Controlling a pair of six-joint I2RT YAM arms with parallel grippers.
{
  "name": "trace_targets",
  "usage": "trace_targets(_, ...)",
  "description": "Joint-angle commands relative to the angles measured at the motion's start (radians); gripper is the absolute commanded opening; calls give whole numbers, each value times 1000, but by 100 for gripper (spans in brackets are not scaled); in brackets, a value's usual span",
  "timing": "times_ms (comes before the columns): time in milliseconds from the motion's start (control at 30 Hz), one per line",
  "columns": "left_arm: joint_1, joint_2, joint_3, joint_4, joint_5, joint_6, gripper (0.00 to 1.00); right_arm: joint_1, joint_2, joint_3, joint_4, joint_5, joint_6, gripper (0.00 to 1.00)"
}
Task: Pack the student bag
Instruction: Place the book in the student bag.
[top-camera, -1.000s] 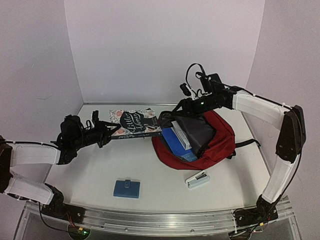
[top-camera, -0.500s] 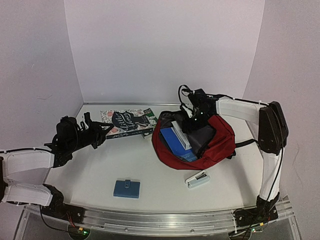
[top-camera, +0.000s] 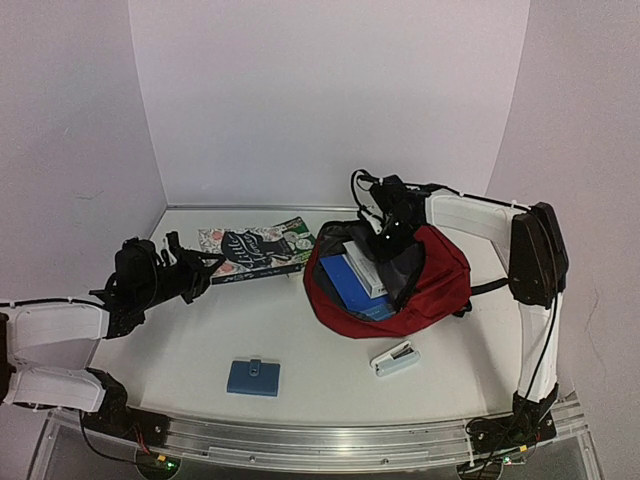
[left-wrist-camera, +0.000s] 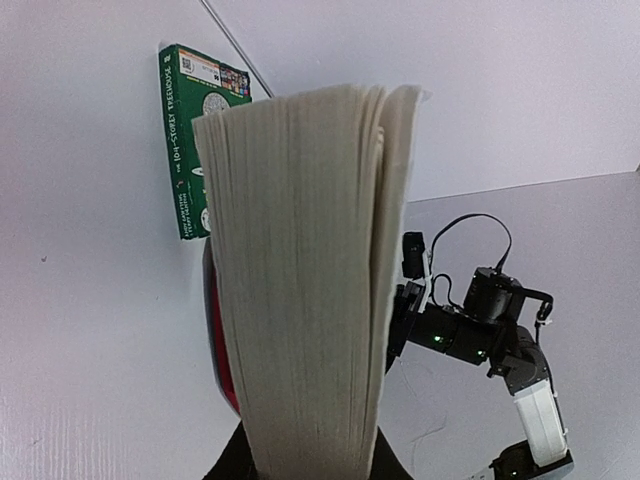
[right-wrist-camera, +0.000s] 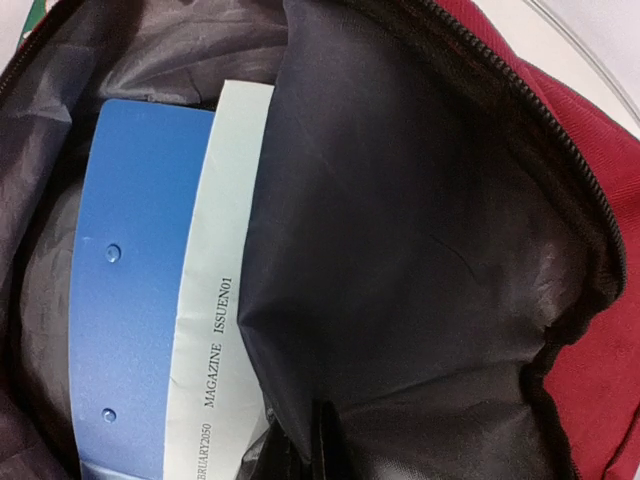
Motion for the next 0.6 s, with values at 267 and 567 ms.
trace_targets(267, -36, 233, 119, 395, 156, 28, 0, -2, -156, 99, -12, -207, 50, 0)
trace_targets(567, -102, 482, 304, 498, 191, 21, 0, -2, -171, 129, -11, -284, 61, 0)
